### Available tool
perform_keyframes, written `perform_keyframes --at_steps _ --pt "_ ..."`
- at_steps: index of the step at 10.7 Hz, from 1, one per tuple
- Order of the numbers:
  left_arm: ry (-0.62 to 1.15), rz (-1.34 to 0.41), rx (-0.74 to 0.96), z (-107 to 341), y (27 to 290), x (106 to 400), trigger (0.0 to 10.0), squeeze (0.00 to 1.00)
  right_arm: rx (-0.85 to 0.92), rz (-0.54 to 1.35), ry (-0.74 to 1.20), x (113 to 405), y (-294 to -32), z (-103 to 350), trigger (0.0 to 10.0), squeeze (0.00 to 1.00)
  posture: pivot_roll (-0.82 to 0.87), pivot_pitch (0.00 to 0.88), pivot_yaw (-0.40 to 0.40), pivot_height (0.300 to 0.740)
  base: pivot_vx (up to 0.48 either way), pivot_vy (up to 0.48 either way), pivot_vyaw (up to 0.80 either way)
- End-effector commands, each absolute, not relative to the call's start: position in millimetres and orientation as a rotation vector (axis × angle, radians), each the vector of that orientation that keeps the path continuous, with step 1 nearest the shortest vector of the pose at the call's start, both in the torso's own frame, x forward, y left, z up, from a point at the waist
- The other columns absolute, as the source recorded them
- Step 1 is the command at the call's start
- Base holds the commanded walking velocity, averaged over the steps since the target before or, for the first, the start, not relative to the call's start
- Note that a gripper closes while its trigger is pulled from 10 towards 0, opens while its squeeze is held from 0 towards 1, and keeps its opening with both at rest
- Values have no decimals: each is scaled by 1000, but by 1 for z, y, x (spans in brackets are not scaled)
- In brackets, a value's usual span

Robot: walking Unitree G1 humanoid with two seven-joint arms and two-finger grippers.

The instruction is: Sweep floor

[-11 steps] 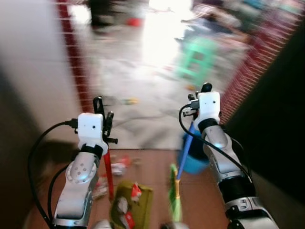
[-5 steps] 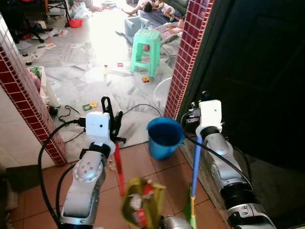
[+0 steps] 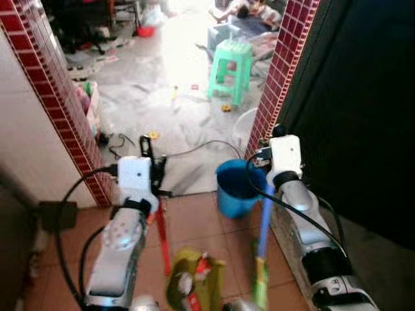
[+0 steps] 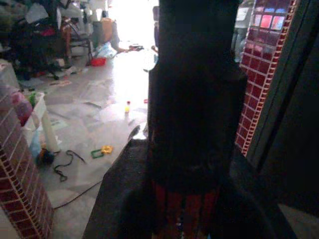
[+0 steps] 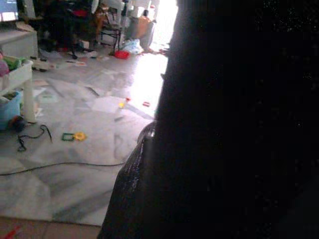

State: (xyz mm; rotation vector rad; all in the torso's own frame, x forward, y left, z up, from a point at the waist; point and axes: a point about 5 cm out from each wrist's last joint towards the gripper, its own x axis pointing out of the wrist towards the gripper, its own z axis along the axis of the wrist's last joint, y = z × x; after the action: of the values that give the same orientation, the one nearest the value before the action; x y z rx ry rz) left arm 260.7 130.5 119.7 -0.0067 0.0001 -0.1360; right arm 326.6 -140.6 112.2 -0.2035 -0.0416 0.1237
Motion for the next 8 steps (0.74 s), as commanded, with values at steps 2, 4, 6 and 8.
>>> perform_keyframes --at_steps 2,4,6,8 --pt "-68 -157 -11 134 127 265 10000 0 -210 124 -92 329 -142 123 10000 0 -37 0 -56 740 0 -240 0" --pt "-69 -154 -10 134 127 266 10000 0 -217 128 -93 330 -142 123 10000 0 -35 0 -57 740 0 -240 0" --pt "-71 -149 -7 135 128 267 10000 0 -216 132 -95 330 -142 123 10000 0 -35 0 -58 740 0 -261 0" --pt "-70 -135 -3 135 129 267 10000 0 -215 142 -101 329 -141 124 10000 0 -35 0 -58 740 0 -268 0"
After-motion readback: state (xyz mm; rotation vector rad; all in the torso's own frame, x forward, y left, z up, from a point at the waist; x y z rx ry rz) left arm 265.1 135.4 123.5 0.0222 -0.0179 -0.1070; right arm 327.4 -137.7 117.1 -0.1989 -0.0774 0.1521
